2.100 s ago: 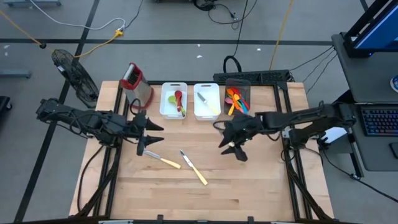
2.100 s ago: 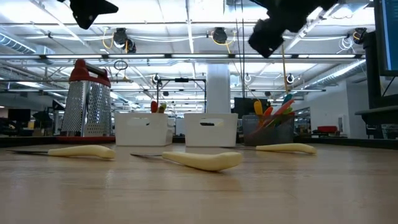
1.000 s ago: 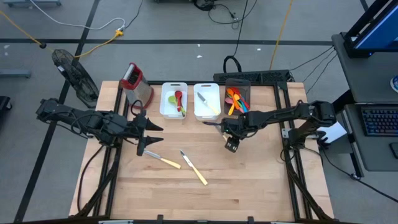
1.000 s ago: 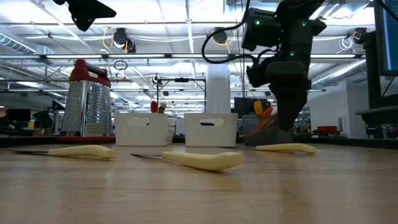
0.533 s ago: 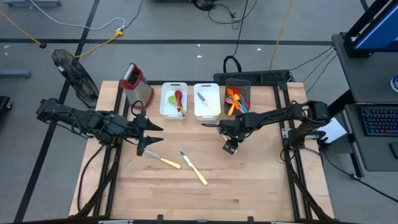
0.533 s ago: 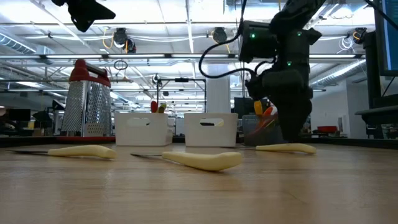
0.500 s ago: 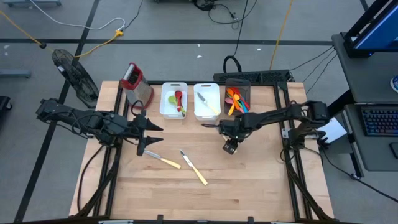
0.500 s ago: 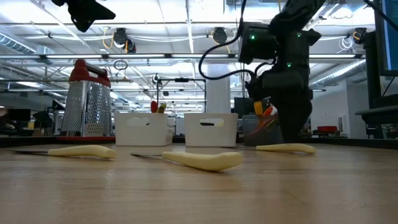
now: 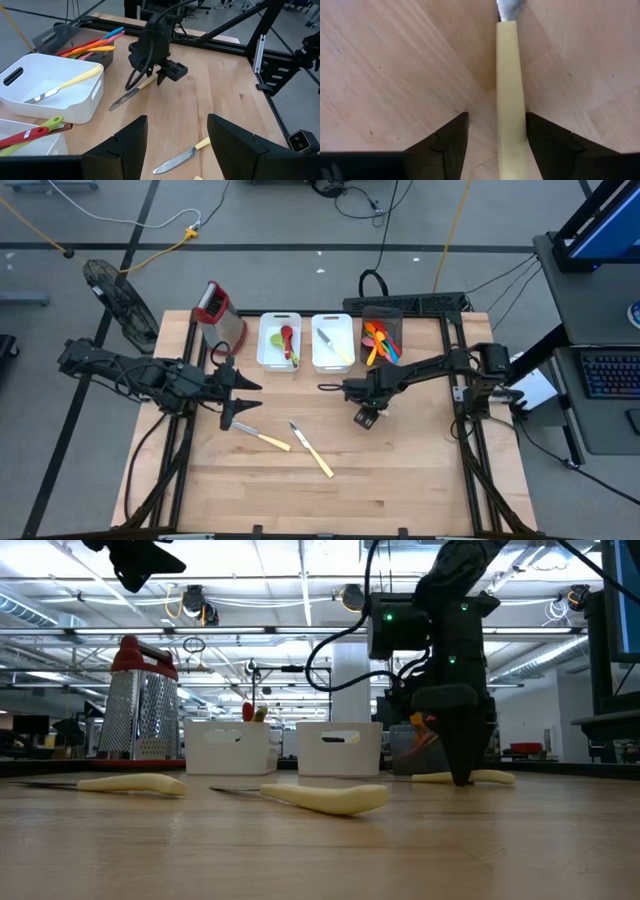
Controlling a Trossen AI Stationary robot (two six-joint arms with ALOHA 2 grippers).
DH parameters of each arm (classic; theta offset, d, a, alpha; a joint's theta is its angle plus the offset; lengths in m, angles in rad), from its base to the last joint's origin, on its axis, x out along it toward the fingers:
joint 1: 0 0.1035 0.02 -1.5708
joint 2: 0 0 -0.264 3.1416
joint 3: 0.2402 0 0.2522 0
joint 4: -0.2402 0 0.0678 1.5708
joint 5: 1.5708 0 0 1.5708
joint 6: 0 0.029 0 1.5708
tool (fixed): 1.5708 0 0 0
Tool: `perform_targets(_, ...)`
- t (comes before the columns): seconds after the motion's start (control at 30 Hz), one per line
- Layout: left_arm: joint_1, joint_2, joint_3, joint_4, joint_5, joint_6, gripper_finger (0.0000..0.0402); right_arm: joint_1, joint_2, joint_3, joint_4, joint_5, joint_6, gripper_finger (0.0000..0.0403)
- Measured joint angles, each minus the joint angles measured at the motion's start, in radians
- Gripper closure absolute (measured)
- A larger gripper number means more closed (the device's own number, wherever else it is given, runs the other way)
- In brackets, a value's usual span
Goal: Pick & Place Kitchen Items
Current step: Put the yellow knife into the right white bin
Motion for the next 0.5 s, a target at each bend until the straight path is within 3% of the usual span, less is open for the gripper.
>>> perform_targets(0.13,0.000,0.000,0.000,0.000,0.000,0.000,0.0190,-0.001,0.018,-0.001,-0.042,0.008,-0.009,0.0252)
perform_targets(0.33,0.000,0.000,0.000,0.000,0.000,-0.001,0.0190,-0.001,0.026,-0.001,-0.045,0.024,-0.034,0.0340)
perform_targets(0.5,0.000,0.000,0.000,0.000,0.000,-0.001,0.0190,-0.001,0.019,-0.002,-0.042,0.011,-0.071,0.0342)
